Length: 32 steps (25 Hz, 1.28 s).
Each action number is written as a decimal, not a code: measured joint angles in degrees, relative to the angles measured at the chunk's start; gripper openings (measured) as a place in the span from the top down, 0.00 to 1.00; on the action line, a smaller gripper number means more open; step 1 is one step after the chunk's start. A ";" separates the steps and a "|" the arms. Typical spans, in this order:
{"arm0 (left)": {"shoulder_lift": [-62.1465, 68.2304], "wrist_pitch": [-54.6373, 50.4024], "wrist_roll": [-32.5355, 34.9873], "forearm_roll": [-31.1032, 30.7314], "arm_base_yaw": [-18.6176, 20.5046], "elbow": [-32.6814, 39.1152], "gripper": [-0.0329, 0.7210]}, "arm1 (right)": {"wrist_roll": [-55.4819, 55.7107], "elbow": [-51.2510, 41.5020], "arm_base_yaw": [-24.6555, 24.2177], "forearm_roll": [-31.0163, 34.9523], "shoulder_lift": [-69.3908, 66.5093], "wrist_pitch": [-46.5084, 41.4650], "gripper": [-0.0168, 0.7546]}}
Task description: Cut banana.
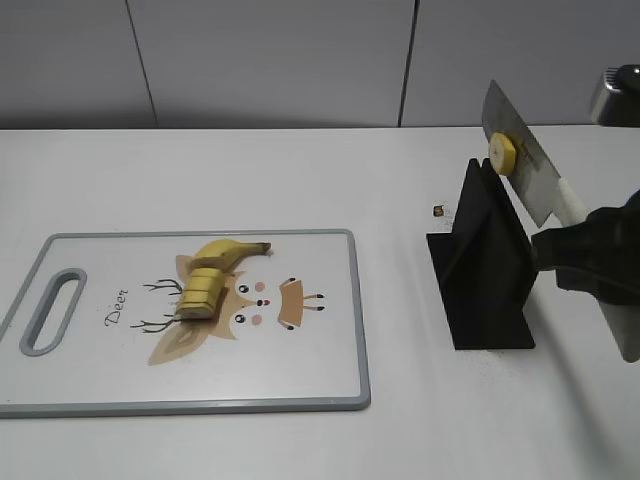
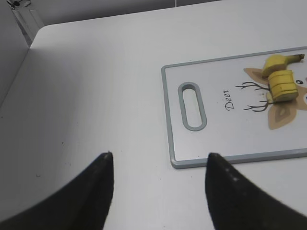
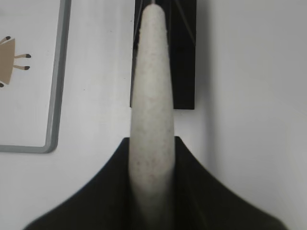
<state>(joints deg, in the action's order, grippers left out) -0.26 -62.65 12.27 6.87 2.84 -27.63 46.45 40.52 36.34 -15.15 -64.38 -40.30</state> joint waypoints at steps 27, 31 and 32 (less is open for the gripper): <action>0.00 -0.04 0.00 0.00 0.00 0.00 0.21 | 4.78 0.00 0.00 -4.10 -5.64 3.87 0.77; 0.00 -0.04 0.00 0.00 0.00 0.00 0.21 | 4.78 0.00 0.00 -4.15 -5.64 3.62 0.77; 0.00 -0.04 0.00 0.00 0.00 0.00 0.21 | 4.78 -0.15 0.00 -4.15 -5.64 3.62 0.77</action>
<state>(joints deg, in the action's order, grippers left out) -0.26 -62.69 12.27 6.87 2.84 -27.63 51.23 40.37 36.34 -19.30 -70.02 -36.68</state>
